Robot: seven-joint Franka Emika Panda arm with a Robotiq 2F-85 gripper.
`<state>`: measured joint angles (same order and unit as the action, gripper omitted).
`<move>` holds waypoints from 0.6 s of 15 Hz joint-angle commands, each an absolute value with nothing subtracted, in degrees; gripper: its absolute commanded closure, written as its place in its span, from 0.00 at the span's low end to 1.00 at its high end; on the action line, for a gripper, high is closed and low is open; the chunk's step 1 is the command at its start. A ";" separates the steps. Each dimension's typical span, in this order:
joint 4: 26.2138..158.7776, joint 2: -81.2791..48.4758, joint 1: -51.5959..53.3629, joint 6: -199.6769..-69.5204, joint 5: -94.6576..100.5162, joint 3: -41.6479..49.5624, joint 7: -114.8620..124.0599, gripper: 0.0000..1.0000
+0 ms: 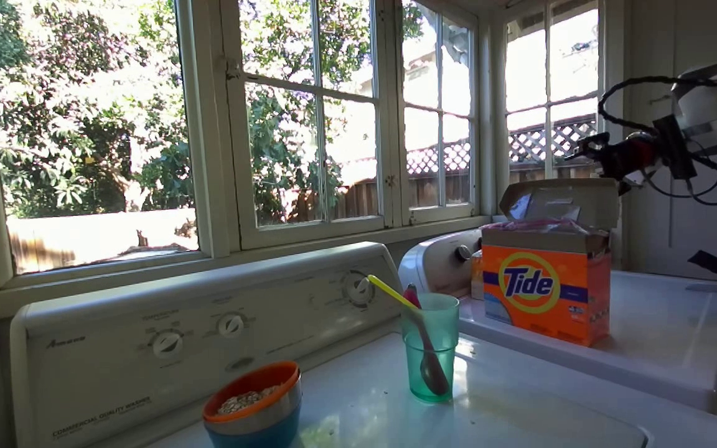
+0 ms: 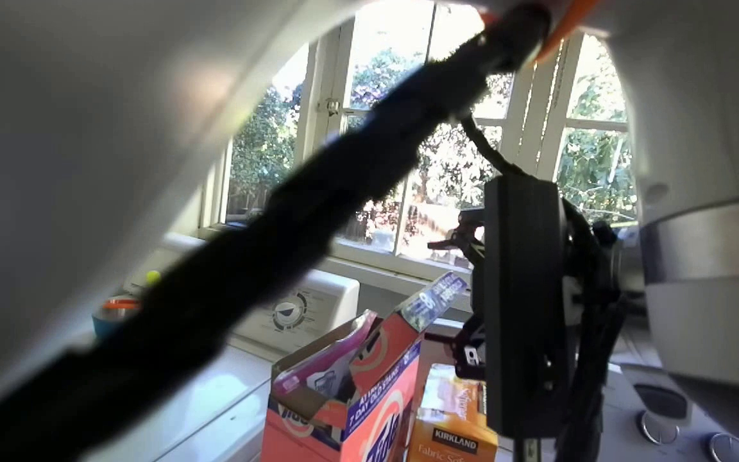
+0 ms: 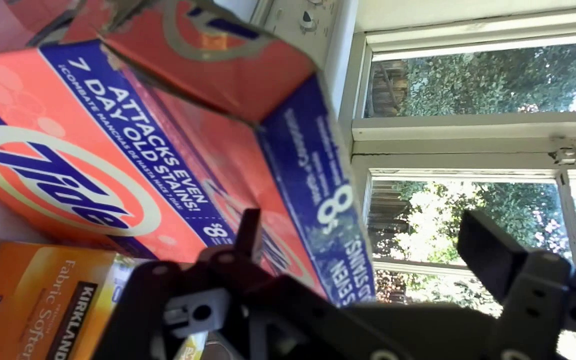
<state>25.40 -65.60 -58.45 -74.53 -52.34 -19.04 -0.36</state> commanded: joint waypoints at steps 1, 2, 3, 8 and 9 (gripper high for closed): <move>25.57 -62.27 -57.64 -72.46 -52.23 -17.38 -2.40 0.00; 25.64 -61.46 -57.08 -72.17 -51.89 -17.07 -2.86 0.00; 25.78 -60.76 -56.45 -71.96 -51.52 -16.71 -3.12 0.00; 26.41 -58.89 -52.43 -70.43 -49.64 -14.37 -4.23 0.00; 26.11 -58.95 -52.04 -71.68 -49.88 -14.19 -4.57 0.00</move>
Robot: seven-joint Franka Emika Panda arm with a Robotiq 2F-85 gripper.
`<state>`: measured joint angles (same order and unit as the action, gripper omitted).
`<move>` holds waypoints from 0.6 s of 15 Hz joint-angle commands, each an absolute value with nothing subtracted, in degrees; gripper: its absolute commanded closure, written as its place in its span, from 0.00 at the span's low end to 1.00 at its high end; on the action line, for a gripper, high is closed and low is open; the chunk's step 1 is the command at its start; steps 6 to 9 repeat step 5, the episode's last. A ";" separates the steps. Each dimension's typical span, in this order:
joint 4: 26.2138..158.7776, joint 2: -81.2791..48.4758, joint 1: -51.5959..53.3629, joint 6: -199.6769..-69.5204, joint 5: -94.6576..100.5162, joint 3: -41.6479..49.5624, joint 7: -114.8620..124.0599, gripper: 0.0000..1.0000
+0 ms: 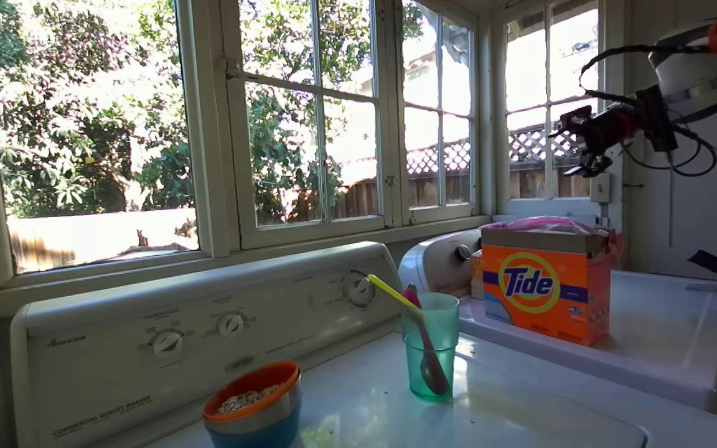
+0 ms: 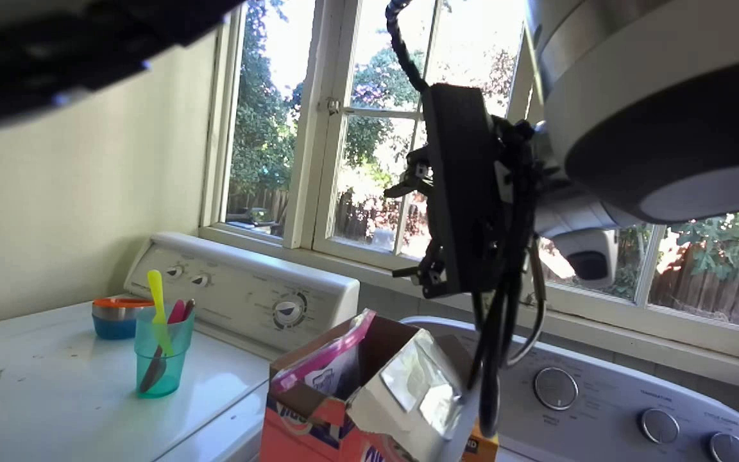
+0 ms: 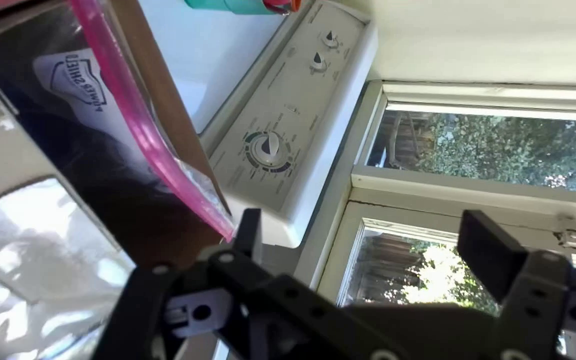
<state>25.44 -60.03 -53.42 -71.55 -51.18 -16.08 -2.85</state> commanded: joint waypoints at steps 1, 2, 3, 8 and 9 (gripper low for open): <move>25.66 -58.94 -51.70 -72.46 -49.73 -13.80 -5.70 0.00; 25.44 -58.76 -51.55 -72.24 -49.33 -13.39 -7.64 0.00; 26.51 -58.92 -51.74 -72.18 -51.07 -14.32 -5.31 0.00; 26.40 -58.71 -51.67 -72.18 -50.65 -14.02 -6.66 0.00; 26.40 -58.71 -51.67 -72.18 -50.65 -14.02 -6.66 0.00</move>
